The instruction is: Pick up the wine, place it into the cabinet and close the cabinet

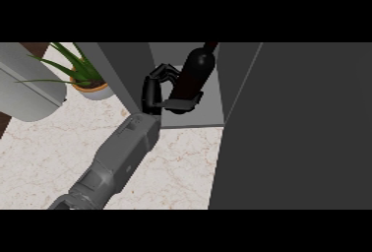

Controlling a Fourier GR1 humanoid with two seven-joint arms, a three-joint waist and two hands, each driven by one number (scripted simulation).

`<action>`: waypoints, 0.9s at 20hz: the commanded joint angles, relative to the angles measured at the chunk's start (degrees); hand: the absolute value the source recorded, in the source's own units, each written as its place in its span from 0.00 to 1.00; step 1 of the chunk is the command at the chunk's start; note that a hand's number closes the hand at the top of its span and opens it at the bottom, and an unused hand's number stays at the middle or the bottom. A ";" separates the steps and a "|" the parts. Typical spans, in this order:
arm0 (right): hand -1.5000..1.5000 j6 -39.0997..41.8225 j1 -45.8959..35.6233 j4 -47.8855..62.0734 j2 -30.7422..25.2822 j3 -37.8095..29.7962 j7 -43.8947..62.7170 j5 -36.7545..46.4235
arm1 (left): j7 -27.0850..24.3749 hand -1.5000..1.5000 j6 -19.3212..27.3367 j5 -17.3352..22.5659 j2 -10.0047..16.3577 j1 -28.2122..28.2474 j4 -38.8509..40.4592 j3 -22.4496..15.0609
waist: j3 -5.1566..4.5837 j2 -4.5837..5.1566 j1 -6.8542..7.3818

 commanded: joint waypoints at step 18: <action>0.00 0.87 0.72 -3.33 0.13 -0.92 1.66 -3.58 | 0.98 1.00 4.51 -1.93 2.57 -13.74 18.54 3.42 | 0.06 0.57 -1.84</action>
